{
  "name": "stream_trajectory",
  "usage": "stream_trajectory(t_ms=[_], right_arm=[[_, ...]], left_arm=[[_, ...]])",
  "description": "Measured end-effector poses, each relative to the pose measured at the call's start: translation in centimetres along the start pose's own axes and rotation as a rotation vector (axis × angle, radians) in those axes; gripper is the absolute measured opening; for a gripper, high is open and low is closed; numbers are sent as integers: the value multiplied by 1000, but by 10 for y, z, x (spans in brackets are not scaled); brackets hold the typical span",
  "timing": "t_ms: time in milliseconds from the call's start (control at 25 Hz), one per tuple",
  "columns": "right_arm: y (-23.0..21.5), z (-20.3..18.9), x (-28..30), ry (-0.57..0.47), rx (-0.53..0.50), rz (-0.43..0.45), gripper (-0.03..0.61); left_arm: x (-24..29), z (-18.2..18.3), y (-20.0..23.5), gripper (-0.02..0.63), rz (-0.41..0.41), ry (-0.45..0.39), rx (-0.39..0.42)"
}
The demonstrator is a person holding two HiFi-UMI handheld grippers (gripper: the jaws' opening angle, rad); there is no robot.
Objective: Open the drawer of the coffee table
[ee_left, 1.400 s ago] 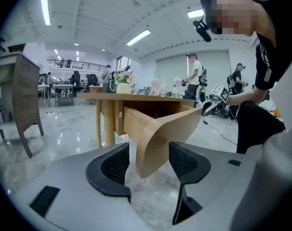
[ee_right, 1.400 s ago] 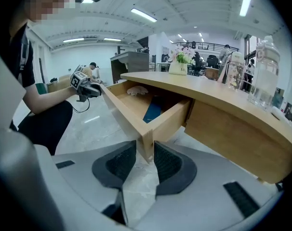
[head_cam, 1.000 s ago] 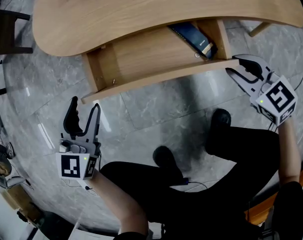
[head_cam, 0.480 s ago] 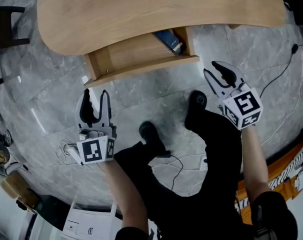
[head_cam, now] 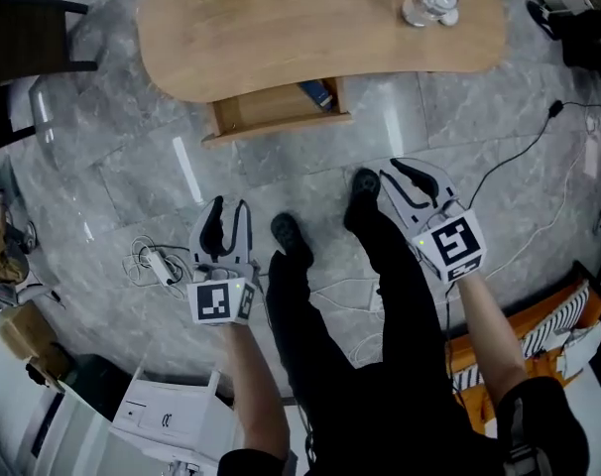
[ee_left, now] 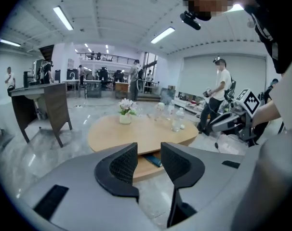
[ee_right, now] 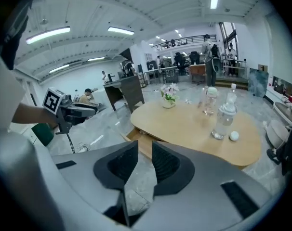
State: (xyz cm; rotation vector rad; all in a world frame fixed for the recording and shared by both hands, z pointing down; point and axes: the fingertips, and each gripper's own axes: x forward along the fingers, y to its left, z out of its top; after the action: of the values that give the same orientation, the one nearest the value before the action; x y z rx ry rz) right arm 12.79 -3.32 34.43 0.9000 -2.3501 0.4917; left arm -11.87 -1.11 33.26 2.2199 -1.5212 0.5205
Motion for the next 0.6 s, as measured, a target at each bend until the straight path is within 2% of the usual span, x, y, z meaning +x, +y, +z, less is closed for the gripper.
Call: stream_trajectory(t_ms=[80, 280, 360, 480, 600], right_arm=[[11, 27, -24, -8, -53, 25, 82], [29, 91, -80, -76, -9, 47, 64], [36, 112, -101, -89, -21, 51, 61], [45, 142, -129, -127, -34, 33, 59], [62, 168, -152, -162, -54, 19, 50]], left_arm=[[-20, 32, -15, 150, 6, -8, -8], [-65, 109, -50, 129, 13, -40, 22], [-87, 137, -61, 79, 19, -71, 8], [-119, 171, -79, 74, 4, -115, -17], [-149, 196, -90, 74, -11, -149, 4]])
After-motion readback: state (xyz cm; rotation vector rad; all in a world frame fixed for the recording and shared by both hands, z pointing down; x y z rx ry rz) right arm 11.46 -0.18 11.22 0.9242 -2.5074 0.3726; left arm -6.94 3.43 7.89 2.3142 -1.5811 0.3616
